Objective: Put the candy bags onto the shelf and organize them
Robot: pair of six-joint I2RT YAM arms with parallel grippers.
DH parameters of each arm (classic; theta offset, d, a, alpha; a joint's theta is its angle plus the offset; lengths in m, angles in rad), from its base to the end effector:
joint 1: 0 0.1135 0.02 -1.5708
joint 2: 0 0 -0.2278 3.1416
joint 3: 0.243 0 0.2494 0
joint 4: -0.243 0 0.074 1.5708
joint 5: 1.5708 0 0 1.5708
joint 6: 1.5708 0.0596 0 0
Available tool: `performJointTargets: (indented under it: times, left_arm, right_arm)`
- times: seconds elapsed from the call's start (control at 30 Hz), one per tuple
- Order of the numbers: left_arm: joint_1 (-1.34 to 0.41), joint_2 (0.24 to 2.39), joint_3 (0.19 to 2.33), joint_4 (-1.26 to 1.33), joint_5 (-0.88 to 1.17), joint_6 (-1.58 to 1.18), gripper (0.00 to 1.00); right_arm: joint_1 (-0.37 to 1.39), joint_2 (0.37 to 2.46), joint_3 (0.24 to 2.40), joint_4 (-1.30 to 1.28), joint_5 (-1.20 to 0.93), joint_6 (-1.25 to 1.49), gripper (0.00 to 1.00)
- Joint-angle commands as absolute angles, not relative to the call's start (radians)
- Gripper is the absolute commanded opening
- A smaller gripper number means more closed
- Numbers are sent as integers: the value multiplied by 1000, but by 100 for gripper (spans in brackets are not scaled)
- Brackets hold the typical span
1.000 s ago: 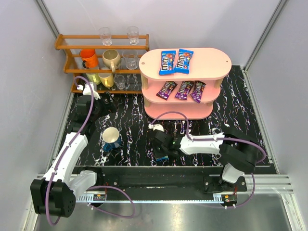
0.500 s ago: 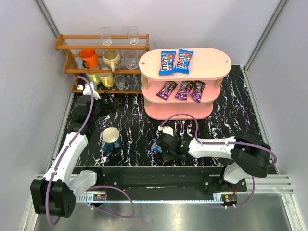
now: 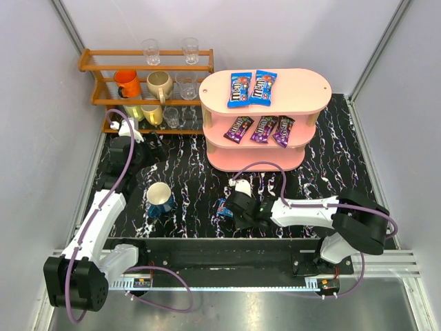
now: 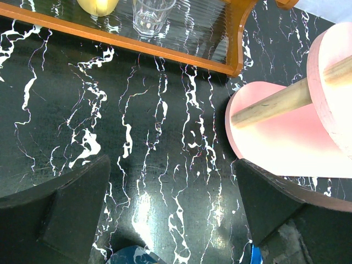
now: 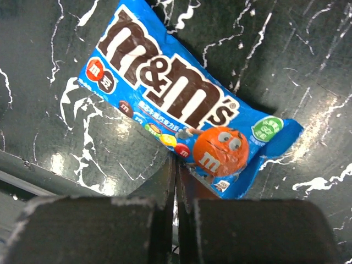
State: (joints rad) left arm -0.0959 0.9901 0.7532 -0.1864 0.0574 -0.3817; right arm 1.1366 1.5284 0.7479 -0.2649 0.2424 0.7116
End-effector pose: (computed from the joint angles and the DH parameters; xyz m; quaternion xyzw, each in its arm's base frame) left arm 0.2646 -0.0289 0.2506 -0.1041 0.8332 -0.1518 0.5215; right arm 0.1353 0.2577 0.0993 -0.1715 0.9437 0.1354 0.2485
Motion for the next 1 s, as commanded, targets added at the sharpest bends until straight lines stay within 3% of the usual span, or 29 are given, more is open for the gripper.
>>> performJointTargets:
  times: [0.0,0.97]
  left_arm:
    - [-91,989,793,-143,64,-376,99]
    - [-91,1003,801,-147,57,-370,99]
  right_arm:
    - [1127,1485,709,-359,299,726,0]
    - [953,1568,807,-405,334,709,0]
